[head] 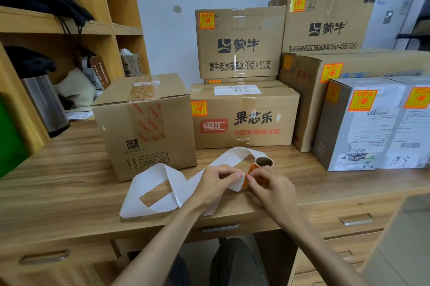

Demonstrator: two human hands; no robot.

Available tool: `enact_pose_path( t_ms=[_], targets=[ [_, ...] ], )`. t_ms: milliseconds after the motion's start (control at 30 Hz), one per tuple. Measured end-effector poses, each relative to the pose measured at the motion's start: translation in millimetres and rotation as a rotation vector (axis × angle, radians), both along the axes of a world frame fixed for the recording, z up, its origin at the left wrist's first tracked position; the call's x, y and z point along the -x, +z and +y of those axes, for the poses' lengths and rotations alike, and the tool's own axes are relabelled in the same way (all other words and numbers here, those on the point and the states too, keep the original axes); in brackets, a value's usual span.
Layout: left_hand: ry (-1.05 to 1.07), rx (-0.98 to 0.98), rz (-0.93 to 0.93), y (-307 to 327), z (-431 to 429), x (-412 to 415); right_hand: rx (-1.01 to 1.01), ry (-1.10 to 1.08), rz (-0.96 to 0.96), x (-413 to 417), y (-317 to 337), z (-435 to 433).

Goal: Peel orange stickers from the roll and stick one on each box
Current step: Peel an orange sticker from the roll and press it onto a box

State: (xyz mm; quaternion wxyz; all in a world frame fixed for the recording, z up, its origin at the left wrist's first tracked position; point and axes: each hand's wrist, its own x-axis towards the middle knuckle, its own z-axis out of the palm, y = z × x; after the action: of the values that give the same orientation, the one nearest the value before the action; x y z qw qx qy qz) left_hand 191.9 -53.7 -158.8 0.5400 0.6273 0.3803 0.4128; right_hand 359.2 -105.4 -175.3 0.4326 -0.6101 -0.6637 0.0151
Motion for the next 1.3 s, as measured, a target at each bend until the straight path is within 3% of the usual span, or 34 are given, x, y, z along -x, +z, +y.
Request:
enact_pose_path(
  t_ms=[533, 867, 1300],
  targets=[
    [-0.053, -0.039, 0.012, 0, 2, 2, -0.036, 0.041, -0.011, 2, -11, 6],
    [-0.037, 0.003, 0.005, 0, 2, 2, 0.016, 0.152, 0.159, -1, -8, 6],
    [0.161, 0.057, -0.046, -1, 7, 4, 0.026, 0.145, 0.383, -26, 4, -13]
  ],
)
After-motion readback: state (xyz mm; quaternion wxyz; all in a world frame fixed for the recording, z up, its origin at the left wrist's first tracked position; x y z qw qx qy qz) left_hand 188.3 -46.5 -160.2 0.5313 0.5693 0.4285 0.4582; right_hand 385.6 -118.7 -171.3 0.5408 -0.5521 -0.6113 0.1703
